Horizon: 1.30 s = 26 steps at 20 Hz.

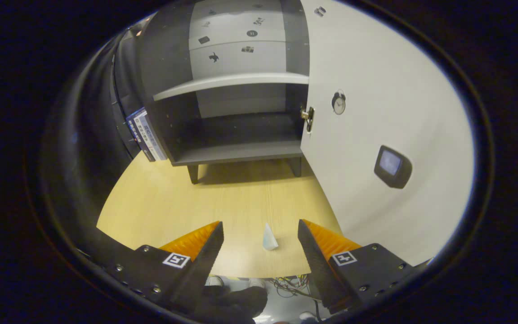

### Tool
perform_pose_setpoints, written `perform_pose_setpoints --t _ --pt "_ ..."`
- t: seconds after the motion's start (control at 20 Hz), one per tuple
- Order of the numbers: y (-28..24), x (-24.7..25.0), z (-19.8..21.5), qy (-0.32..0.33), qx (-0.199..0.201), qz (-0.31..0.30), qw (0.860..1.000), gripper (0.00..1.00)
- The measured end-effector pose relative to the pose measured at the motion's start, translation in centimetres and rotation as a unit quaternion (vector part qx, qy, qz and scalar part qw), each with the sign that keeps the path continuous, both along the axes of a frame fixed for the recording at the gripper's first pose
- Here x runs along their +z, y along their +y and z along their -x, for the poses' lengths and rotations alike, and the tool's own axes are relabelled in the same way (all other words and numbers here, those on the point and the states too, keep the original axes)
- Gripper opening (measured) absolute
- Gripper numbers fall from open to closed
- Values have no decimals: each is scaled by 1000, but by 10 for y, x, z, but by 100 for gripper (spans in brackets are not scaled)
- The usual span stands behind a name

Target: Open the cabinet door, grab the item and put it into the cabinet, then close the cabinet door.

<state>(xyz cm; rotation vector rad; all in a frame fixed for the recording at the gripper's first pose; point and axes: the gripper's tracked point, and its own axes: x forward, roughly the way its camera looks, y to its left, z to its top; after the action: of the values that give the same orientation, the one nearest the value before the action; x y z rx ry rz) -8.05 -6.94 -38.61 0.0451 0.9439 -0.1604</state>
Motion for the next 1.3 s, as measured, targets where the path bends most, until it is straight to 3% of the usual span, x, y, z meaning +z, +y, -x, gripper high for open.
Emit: perform_pose_setpoints --t 0.6,0.65,0.8,0.95,1.0,1.05,1.2,1.25,1.3 --pt "-18 -114 -5 112 4 -13 994 95" --pt "-18 -121 -8 117 0 -16 993 82" --pt "-18 -137 -13 131 -9 -26 991 77" --pt "-19 -147 -11 151 -27 -38 987 29" --pt "-21 -147 -11 151 -31 -38 987 31" --pt "-27 -152 -15 152 -33 -27 987 22" --pt "-27 -144 -17 149 -21 -4 989 21" --pt "-27 -143 -12 153 -24 4 988 10" --pt "-25 -144 -13 156 -25 0 987 9"
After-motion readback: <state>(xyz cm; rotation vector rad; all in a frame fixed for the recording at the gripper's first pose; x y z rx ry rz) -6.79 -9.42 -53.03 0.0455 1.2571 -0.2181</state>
